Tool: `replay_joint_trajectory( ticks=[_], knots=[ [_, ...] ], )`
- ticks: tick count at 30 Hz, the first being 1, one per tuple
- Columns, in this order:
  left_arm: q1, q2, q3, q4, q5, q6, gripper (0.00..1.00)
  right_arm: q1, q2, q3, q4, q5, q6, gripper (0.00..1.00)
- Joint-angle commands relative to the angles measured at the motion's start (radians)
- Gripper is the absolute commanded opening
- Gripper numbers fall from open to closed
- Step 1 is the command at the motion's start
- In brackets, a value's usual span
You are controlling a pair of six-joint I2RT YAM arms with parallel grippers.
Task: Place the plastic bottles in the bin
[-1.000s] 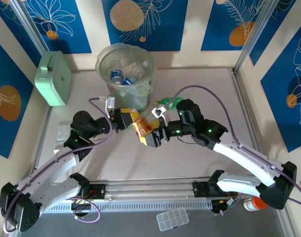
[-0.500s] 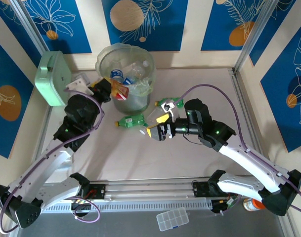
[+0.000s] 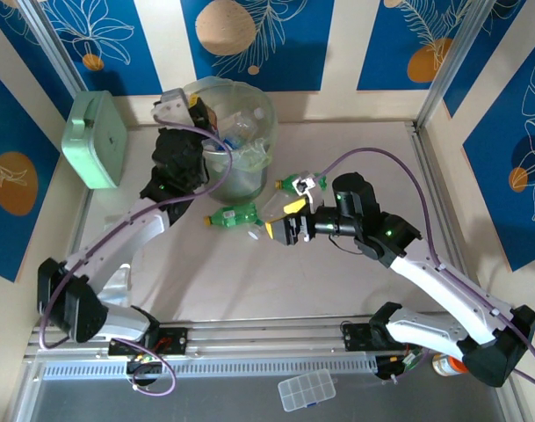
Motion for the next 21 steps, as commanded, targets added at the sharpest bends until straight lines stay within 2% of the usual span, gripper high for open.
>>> replay_joint_trajectory(
  ticks=[1, 8, 13, 16, 21],
  knots=[
    [0.011, 0.066, 0.071, 0.129, -0.027, 0.138, 0.0, -0.014, -0.03, 0.003, -0.018, -0.032, -0.024, 0.88],
    [0.043, 0.225, 0.195, 0.178, 0.054, 0.106, 0.0, -0.034, -0.062, -0.014, -0.018, -0.039, -0.026, 0.89],
    [0.07, 0.322, 0.313, 0.04, 0.096, -0.019, 0.0, -0.044, -0.062, -0.026, -0.015, -0.051, -0.027, 0.88],
    [0.077, 0.371, 0.376, -0.082, 0.133, -0.051, 0.0, -0.047, -0.065, -0.021, -0.022, -0.047, -0.035, 0.89],
    [0.081, 0.408, 0.383, -0.183, 0.138, -0.086, 0.0, -0.056, -0.068, -0.024, -0.019, -0.048, -0.037, 0.88]
  ],
)
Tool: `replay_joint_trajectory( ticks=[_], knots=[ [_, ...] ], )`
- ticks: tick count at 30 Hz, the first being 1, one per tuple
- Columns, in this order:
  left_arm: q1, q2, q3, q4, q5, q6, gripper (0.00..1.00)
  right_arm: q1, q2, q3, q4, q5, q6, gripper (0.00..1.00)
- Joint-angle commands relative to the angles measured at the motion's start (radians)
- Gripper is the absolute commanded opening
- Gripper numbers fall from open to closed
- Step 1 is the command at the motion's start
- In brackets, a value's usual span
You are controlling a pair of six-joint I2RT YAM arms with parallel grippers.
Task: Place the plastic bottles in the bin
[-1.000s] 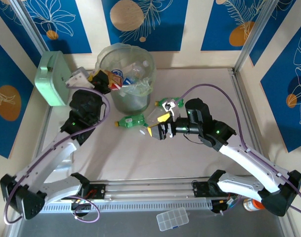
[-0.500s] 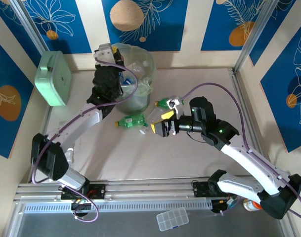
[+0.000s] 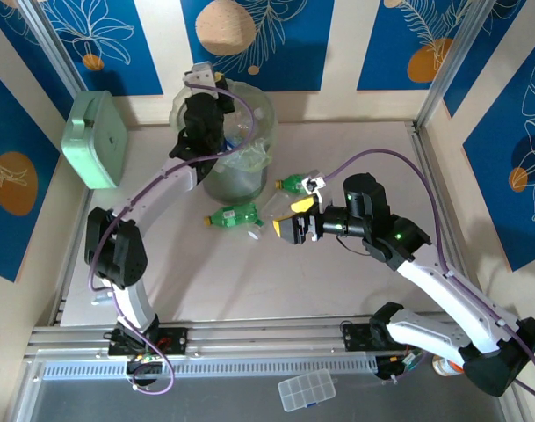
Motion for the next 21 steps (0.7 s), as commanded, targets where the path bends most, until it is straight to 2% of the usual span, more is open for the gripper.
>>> replay_joint_trajectory(
  ticks=[1, 6, 10, 14, 21],
  knots=[
    [0.008, 0.025, 0.019, -0.081, 0.017, -0.049, 0.0, -0.007, -0.015, -0.009, -0.001, -0.026, -0.019, 0.88],
    [0.017, 0.047, 0.029, -0.149, 0.022, -0.122, 0.11, -0.007, -0.002, -0.007, -0.001, -0.035, -0.021, 0.89],
    [0.019, 0.043, 0.033, -0.167, 0.01, -0.124, 0.38, -0.007, 0.001, -0.007, -0.002, -0.029, -0.024, 0.88],
    [0.021, 0.016, 0.037, -0.182, -0.007, -0.115, 0.52, -0.007, 0.001, -0.002, -0.005, -0.028, -0.023, 0.89],
    [0.023, -0.083, 0.024, -0.197, -0.005, -0.091, 0.64, -0.006, 0.007, 0.023, -0.015, -0.032, -0.009, 0.88]
  ],
)
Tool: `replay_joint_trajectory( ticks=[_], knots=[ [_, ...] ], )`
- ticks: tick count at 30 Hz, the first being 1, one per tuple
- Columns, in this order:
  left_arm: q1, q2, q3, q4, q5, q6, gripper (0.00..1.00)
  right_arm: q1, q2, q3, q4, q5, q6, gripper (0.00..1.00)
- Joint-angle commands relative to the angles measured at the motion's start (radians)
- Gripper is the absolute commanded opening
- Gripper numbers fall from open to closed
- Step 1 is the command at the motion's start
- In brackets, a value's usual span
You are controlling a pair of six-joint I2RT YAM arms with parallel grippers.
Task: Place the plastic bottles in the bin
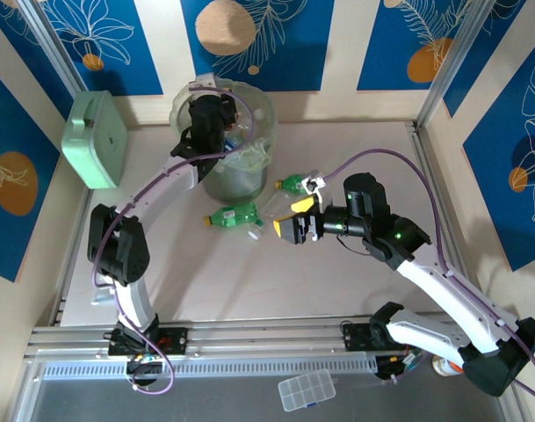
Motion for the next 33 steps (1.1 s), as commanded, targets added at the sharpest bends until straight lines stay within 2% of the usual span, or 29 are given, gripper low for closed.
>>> replay_joint_trajectory(
  ticks=[1, 2, 4, 9, 12, 16, 19, 20, 22, 25, 27, 30, 33],
  knots=[
    [0.01, -0.113, 0.008, -0.005, -0.005, 0.009, 0.67, 0.0, 0.004, 0.028, -0.014, -0.02, 0.0, 0.88],
    [0.011, -0.128, 0.006, -0.018, -0.005, -0.003, 0.74, 0.001, 0.004, 0.031, -0.017, -0.019, 0.002, 0.88],
    [0.012, -0.164, 0.002, -0.057, 0.0, -0.025, 1.0, 0.003, -0.003, 0.036, -0.019, -0.016, 0.006, 0.88],
    [0.011, -0.259, -0.062, -0.095, -0.01, -0.047, 0.99, 0.012, -0.014, 0.05, -0.032, 0.008, 0.014, 0.88],
    [0.009, -0.331, -0.11, -0.132, 0.03, -0.046, 0.99, 0.015, -0.016, 0.056, -0.045, 0.034, 0.019, 0.87],
    [0.004, -0.408, -0.122, -0.318, 0.202, -0.106, 0.99, 0.015, 0.007, 0.063, -0.079, 0.119, 0.038, 0.87],
    [0.001, -0.454, -0.122, -0.506, 0.231, -0.237, 0.99, 0.004, 0.048, 0.067, -0.106, 0.189, 0.077, 0.86],
    [0.001, -0.469, -0.14, -0.53, 0.286, -0.239, 0.99, -0.003, 0.064, 0.071, -0.115, 0.202, 0.094, 0.86],
    [0.001, -0.504, -0.205, -0.536, 0.464, -0.219, 0.99, -0.027, 0.104, 0.074, -0.125, 0.22, 0.142, 0.86],
    [0.002, -0.555, -0.311, -0.546, 0.556, -0.284, 0.99, -0.077, 0.168, 0.077, -0.129, 0.22, 0.234, 0.86],
    [0.001, -0.606, -0.392, -0.53, 0.575, -0.313, 0.99, -0.118, 0.22, 0.082, -0.134, 0.222, 0.313, 0.86],
    [0.017, -0.682, -0.513, -0.52, 0.553, -0.455, 0.99, -0.174, 0.302, 0.098, -0.148, 0.221, 0.413, 0.84],
    [0.041, -0.707, -0.554, -0.582, 0.575, -0.526, 0.99, -0.218, 0.384, 0.134, -0.169, 0.218, 0.514, 0.83]
  ],
)
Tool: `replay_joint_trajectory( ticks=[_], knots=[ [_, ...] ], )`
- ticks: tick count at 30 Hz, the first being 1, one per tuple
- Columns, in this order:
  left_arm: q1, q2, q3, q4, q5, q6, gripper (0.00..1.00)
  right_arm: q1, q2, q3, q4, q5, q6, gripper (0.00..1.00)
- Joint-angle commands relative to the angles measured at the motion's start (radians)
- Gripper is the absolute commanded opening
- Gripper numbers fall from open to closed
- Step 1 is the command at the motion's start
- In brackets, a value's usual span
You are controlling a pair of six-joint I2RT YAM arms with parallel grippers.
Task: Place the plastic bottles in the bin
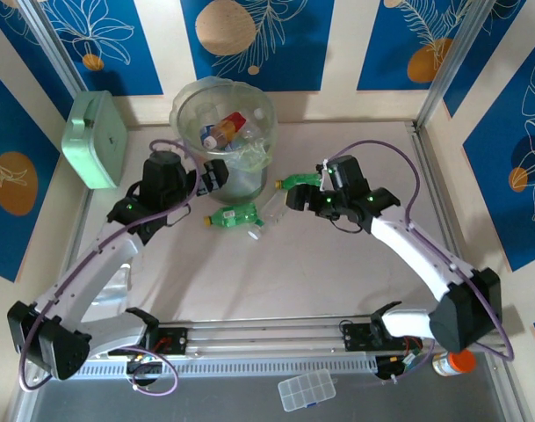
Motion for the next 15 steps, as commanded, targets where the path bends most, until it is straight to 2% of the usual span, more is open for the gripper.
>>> replay_joint_trajectory(
  ticks=[1, 3, 7, 9, 15],
  knots=[
    [0.057, -0.039, -0.028, -0.057, 0.111, -0.165, 0.99, -0.041, 0.069, 0.07, -0.046, 0.003, 0.171, 0.83],
    [0.118, -0.051, -0.085, -0.039, 0.215, -0.229, 0.99, -0.061, 0.112, 0.091, -0.041, -0.027, 0.208, 0.82],
    [0.205, -0.123, -0.3, 0.199, 0.394, -0.322, 0.99, -0.067, 0.185, 0.125, -0.036, -0.029, 0.275, 0.82],
    [0.211, -0.161, -0.333, 0.216, 0.393, -0.297, 0.99, -0.062, 0.228, 0.152, -0.063, -0.014, 0.32, 0.81],
    [0.207, -0.244, -0.326, 0.107, 0.367, -0.148, 0.99, -0.03, 0.36, 0.243, -0.133, 0.016, 0.407, 0.81]
  ],
)
